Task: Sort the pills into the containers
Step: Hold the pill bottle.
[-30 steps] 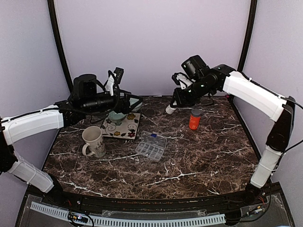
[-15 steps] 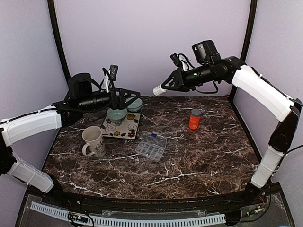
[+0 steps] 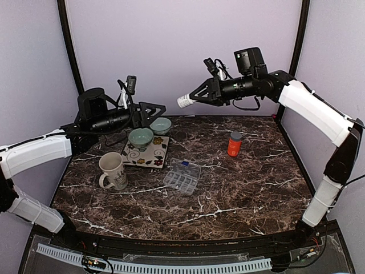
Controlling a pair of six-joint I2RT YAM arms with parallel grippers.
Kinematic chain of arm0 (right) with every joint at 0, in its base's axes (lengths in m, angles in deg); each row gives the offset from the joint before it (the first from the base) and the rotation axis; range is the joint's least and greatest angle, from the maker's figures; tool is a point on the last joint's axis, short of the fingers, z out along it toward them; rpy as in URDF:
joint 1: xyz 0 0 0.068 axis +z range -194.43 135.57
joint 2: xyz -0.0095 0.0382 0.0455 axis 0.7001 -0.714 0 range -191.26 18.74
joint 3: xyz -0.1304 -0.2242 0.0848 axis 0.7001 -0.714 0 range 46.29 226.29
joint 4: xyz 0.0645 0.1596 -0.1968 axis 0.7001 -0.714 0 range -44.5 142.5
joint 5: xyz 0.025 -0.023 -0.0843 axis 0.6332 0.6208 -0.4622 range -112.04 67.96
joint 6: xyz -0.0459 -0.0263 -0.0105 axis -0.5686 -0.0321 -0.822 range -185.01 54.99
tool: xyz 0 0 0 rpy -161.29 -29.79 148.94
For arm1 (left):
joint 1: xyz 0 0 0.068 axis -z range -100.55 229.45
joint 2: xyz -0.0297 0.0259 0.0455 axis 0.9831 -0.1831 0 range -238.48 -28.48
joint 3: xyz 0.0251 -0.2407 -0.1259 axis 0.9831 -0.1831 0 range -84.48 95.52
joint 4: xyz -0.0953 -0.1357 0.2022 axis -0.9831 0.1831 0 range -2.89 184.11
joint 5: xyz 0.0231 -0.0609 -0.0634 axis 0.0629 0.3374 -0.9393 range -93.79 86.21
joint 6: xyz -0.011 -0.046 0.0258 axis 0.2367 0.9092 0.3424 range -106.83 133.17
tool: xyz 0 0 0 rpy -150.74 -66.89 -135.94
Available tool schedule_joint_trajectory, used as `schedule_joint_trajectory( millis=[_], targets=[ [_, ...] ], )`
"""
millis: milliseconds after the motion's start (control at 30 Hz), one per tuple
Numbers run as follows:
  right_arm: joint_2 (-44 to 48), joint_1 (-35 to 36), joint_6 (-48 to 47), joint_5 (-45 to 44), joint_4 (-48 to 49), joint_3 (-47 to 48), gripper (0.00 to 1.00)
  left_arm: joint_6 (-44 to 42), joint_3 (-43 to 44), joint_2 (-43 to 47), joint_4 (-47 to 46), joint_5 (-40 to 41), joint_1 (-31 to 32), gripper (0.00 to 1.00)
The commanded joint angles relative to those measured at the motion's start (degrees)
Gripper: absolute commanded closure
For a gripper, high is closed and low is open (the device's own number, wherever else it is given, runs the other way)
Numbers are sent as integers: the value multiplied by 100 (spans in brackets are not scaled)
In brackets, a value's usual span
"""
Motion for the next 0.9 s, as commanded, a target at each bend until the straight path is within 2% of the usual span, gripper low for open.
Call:
schedule_joint_trajectory(
  millis=[0,233,533,867],
  targets=[
    [322,-75,316,188,979,-657,100,169,15,56,-379,-130,-85,16],
    [539,-135,714,383,1869,-1453,100,571,542,-630,-643,-1086,-496,21],
    [448,-171,1073,808,2235,-1545,100,1307,825,-1299,-1431,-2435,-766,26],
    [405,-175,1572,1061,2903,-1812,100,1911,856,-1525,-2069,-3277,-773,28]
  ],
)
